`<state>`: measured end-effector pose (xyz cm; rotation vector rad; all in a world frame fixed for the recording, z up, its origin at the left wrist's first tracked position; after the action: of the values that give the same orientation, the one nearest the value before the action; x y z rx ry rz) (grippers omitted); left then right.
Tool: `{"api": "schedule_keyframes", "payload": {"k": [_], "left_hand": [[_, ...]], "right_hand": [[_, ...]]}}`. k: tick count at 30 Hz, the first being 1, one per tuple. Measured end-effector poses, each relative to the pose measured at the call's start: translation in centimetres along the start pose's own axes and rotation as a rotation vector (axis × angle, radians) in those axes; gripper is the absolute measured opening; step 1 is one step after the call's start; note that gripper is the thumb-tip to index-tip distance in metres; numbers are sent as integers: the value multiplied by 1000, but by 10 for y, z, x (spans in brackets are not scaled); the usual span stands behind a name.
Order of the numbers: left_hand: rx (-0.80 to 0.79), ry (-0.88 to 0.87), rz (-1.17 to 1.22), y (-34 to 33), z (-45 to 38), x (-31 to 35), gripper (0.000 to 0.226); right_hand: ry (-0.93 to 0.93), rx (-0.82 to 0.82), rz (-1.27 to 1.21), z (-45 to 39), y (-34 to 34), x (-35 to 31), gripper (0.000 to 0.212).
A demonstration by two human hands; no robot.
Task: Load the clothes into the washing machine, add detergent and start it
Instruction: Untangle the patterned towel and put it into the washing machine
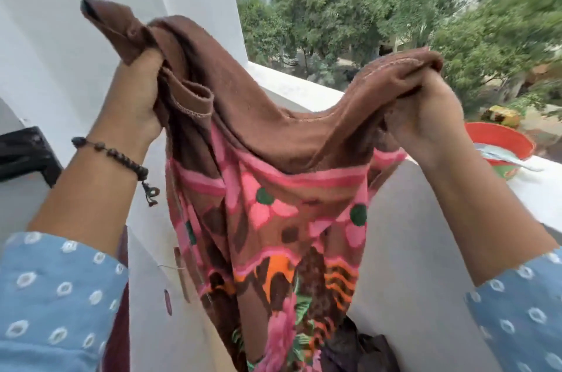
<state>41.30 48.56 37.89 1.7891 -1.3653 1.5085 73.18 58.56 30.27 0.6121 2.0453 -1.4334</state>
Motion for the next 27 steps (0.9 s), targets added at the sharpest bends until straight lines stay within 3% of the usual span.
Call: {"api": "schedule_keyframes", "payload": {"k": [5, 6, 9, 11, 13, 15, 17, 21, 23, 24, 26, 27], "left_hand": [[-59, 194, 182, -19, 5, -30, 33], [-115, 195, 185, -26, 13, -33, 32], [-149, 199, 90, -38, 29, -50, 28], [-161, 240, 86, -43, 29, -56, 27], [-157, 267, 142, -41, 26, -55, 27], [-88, 209, 140, -24, 18, -51, 19], [-84, 90, 22, -7, 15, -44, 9], [-256, 35, -95, -5, 22, -45, 13], [-444, 79, -101, -24, 35, -54, 14], [-539, 107, -98, -34, 44, -62, 27], [-635, 205, -23, -49, 60, -76, 51], [-637, 247, 19, -52, 66, -82, 51]], "right_hand": [[-106, -211, -17, 23, -48, 34, 35], [-132, -290, 99, 32, -55, 49, 44], [-218, -524, 618, 61, -74, 101, 100], [-106, -618, 982, 69, -78, 121, 113], [-70, -578, 1054, 62, -71, 114, 87], [-100, -436, 999, 47, -58, 89, 49], [-95, -263, 911, 31, -43, 63, 30], [47, -106, 678, 20, -60, 35, 22], [92, -149, 680, 24, -83, 45, 12], [133, -198, 736, 27, -97, 53, 1], [288, -259, 875, 34, -119, 61, 24], [389, -272, 909, 36, -127, 59, 26]]}}
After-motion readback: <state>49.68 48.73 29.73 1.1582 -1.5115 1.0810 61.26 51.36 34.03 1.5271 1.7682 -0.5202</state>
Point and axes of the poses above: each hand's wrist, its own z-axis away from the middle knuckle, its own y-axis out of the back of the hand, x = y × z, the point moved 6 cm from there along -z, towards the middle knuckle, and after that the axes turned 2 degrees about -z, right-handed, at the moved point
